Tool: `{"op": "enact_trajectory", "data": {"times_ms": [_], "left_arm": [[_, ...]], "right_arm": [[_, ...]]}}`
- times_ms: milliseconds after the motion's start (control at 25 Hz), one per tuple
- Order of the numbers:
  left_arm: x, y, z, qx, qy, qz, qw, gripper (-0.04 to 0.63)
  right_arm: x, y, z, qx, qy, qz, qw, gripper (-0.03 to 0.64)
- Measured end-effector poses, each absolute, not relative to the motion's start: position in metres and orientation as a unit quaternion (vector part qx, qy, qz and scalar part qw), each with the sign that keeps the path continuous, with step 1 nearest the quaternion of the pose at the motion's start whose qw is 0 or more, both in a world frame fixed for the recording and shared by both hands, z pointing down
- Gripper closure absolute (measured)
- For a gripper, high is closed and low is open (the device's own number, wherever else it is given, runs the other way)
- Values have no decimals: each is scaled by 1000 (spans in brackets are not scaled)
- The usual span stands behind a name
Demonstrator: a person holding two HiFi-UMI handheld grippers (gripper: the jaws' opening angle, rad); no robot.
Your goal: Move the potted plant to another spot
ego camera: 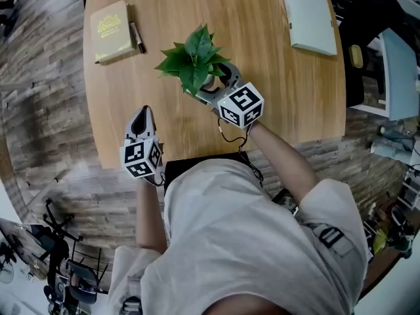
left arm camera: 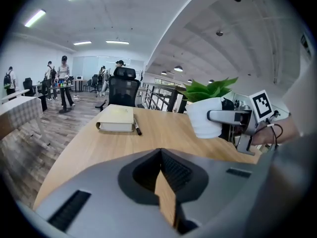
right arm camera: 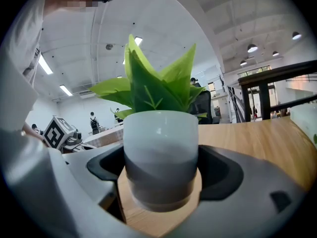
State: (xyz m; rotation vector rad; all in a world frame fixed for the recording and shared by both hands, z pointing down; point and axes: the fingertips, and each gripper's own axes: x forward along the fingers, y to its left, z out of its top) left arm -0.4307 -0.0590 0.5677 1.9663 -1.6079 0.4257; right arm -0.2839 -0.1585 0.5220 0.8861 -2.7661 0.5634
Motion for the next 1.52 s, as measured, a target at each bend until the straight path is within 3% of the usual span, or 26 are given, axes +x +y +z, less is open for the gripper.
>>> {"op": "enact_trajectory", "data": {"times_ms": [320,1040,1520], "left_arm": [[-431,-47,581,719,-610,164,289,583],[-505,-63,597,727,-596,170,295,583],[-513,-105,610,746,-571,175,296,583]], "right_arm": [[-297,-160,541,278,-936,195,94,158],[-404,-174,584,269,-933,214,106,159],[-423,-183,611,260,-935,210,122,160]]}}
